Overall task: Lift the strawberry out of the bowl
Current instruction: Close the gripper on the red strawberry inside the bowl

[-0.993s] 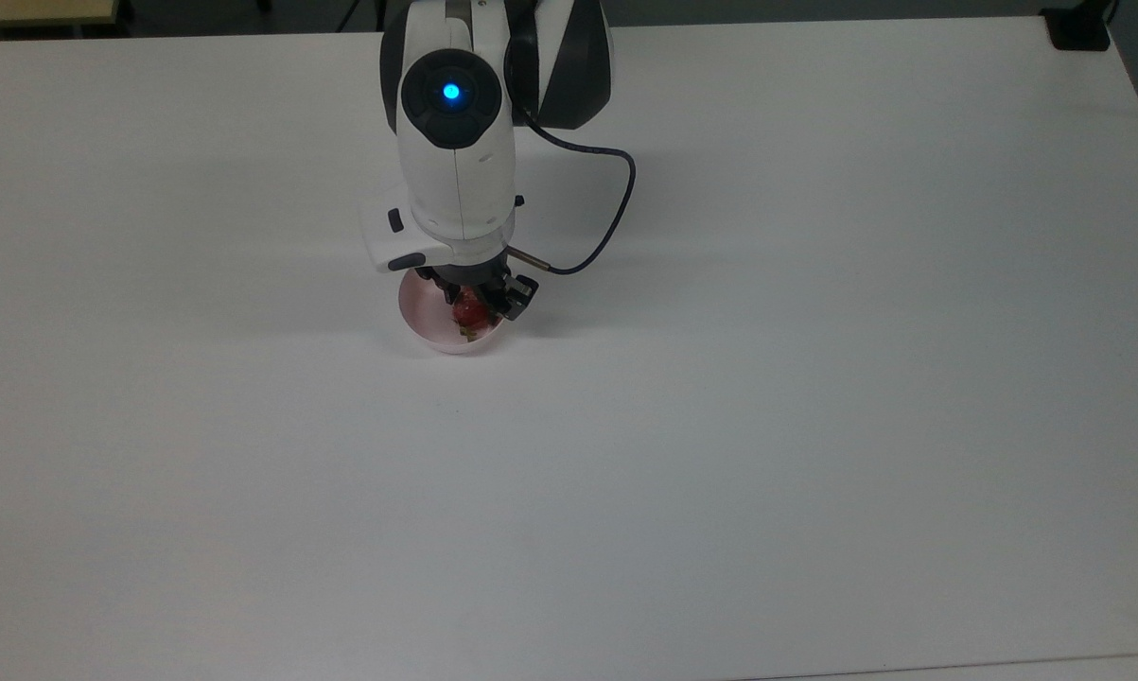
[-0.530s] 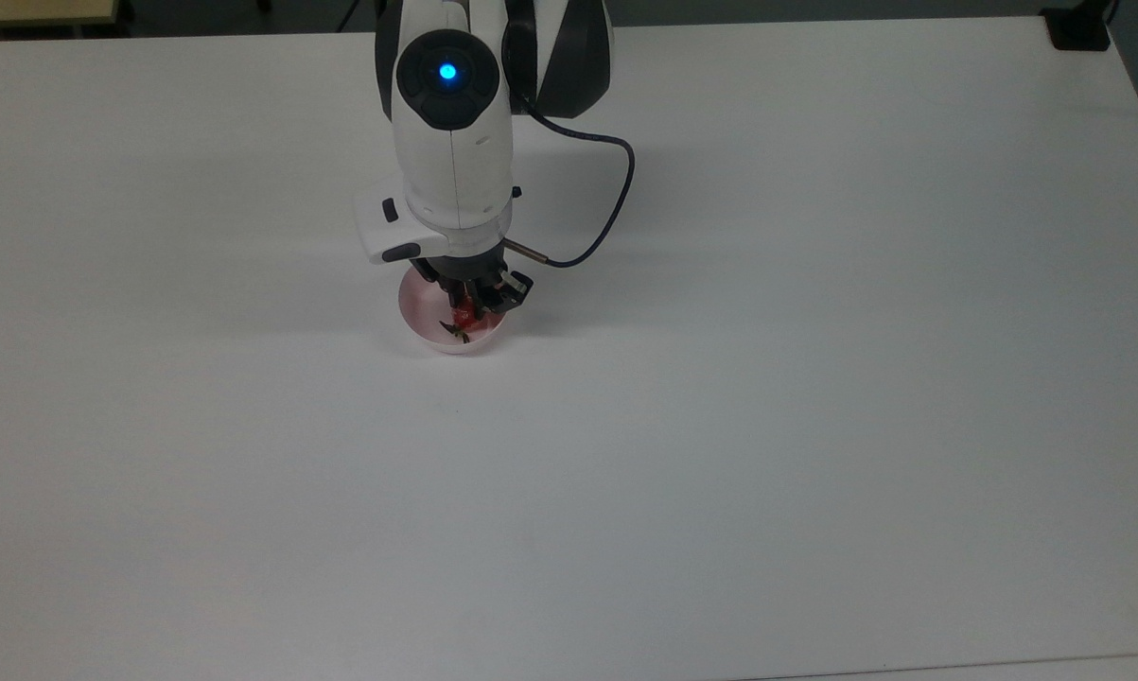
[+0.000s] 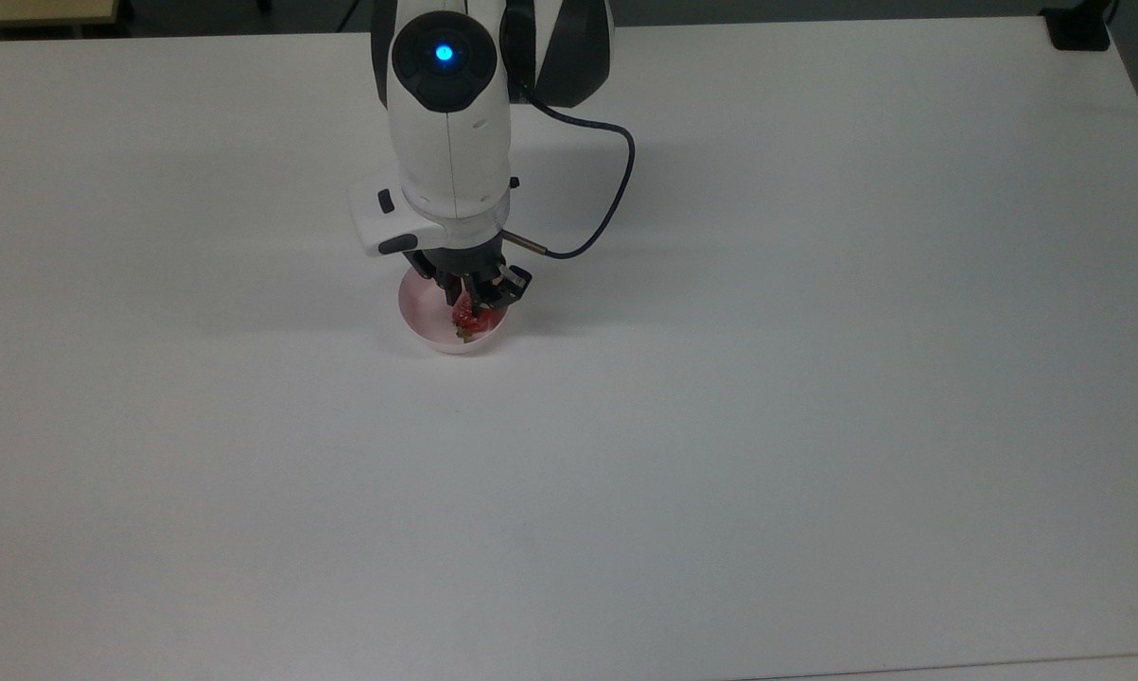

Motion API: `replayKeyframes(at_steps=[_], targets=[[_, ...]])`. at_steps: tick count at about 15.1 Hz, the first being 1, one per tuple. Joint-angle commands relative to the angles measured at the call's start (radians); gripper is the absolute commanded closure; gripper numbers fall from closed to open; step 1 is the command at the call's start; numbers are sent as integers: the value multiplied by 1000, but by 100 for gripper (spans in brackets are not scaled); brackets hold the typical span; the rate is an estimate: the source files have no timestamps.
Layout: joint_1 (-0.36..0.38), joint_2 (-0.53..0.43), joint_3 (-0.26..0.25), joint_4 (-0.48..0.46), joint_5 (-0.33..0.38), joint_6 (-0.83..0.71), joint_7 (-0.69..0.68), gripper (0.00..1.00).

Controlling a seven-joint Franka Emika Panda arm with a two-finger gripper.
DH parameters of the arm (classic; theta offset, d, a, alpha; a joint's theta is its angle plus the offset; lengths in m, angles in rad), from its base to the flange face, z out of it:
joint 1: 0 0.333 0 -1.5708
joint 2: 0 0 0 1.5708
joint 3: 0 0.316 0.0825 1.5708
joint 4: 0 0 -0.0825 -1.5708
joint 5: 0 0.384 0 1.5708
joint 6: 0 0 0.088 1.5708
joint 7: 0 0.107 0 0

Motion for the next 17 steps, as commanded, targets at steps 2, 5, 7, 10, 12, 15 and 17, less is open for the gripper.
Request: replayKeyframes(at_steps=[2,5,7,10,12,15,17], targets=[[-6,7,4,-21,-17,-12,-67,50],[-5,12,4,-35,-57,-11,-88,35],[-5,28,4,-37,-63,-9,-90,33],[-2,35,4,-47,-75,-3,-90,39],[-2,33,4,-47,-75,-3,-91,58],[-6,25,4,-41,-74,-4,-96,68],[-6,15,4,-38,-74,-9,-99,68]])
